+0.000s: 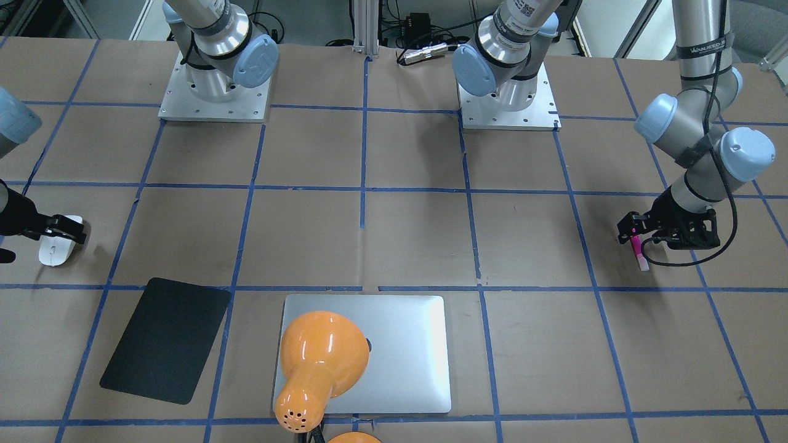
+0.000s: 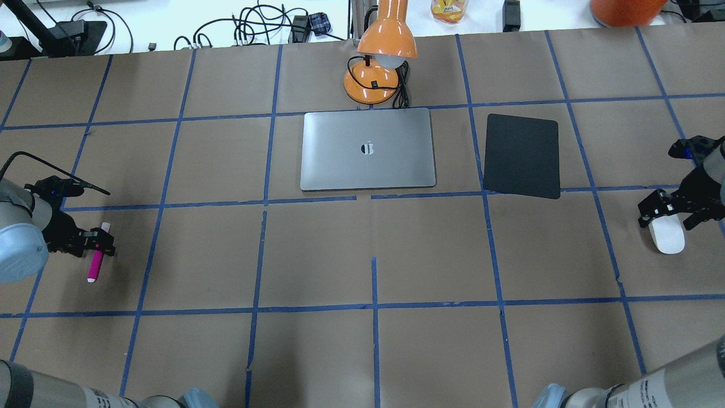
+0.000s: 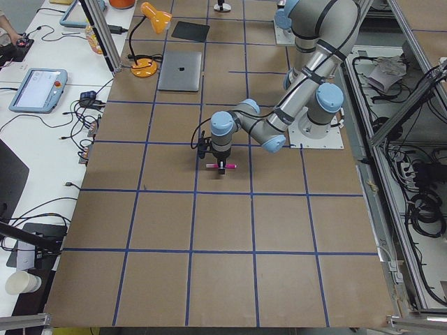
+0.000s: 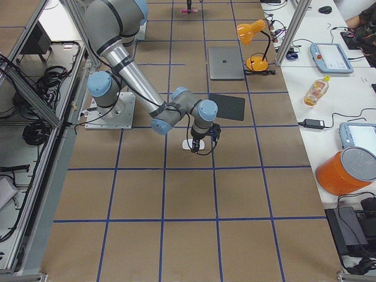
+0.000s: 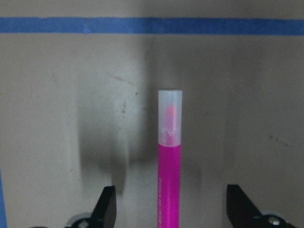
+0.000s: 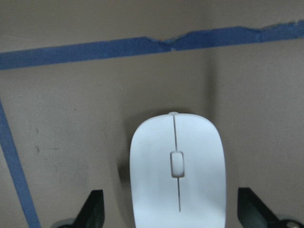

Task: Place pen and mouse around notebook

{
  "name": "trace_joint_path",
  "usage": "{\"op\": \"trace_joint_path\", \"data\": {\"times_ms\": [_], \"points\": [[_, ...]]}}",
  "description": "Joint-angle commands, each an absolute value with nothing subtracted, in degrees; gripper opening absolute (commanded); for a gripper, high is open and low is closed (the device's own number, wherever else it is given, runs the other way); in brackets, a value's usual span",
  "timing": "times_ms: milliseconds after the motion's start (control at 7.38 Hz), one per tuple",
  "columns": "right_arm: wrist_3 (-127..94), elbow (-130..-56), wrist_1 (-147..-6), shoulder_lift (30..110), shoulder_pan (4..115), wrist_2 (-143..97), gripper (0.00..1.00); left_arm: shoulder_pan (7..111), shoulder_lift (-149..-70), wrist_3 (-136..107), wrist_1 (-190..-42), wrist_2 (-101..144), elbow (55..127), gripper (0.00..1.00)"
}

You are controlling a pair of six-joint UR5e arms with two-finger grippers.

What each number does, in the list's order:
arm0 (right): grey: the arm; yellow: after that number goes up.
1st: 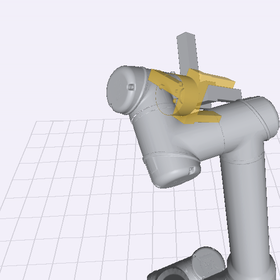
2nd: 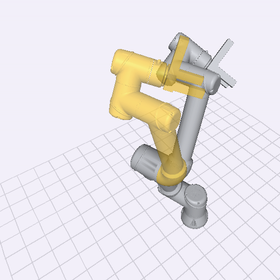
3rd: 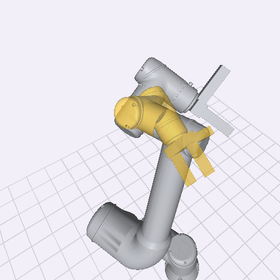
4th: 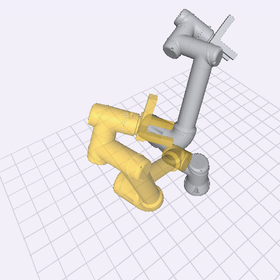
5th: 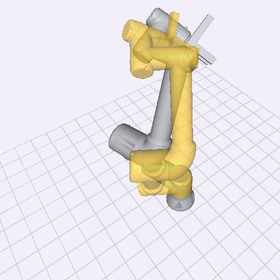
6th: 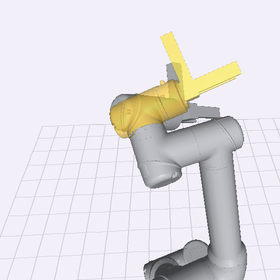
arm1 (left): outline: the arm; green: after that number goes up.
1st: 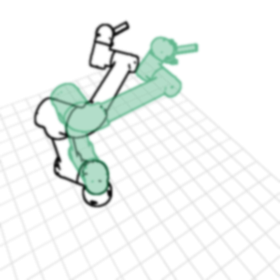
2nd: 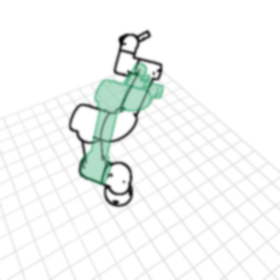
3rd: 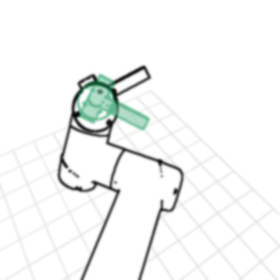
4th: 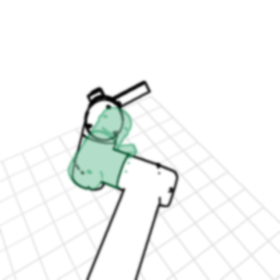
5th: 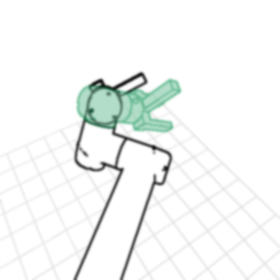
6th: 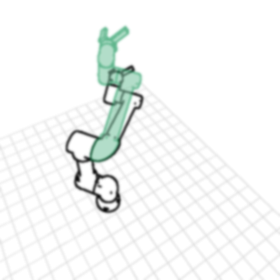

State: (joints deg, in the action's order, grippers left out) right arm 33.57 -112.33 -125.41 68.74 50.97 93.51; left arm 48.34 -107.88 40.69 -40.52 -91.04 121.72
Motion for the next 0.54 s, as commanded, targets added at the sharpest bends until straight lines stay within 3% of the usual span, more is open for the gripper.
{"op": "trace_joint_path", "data": {"times_ms": [0, 136, 407], "points": [[33.7, -111.5, -125.7, 67.2, 50.9, 93.6, 1.0, 47.3, -108.1, 40.5, -40.3, -90.9, 121.8, 0.0], [33.5, -111.5, -125.7, 67.5, 51.0, 93.5, 0.95, 47.2, -108.2, 40.3, -40.4, -90.8, 122.0, 0.0], [33.6, -111.4, -126.0, 67.3, 50.9, 93.6, 0.58, 47.8, -106.1, 39.2, -44.0, -89.7, 121.8, 0.0]]}}
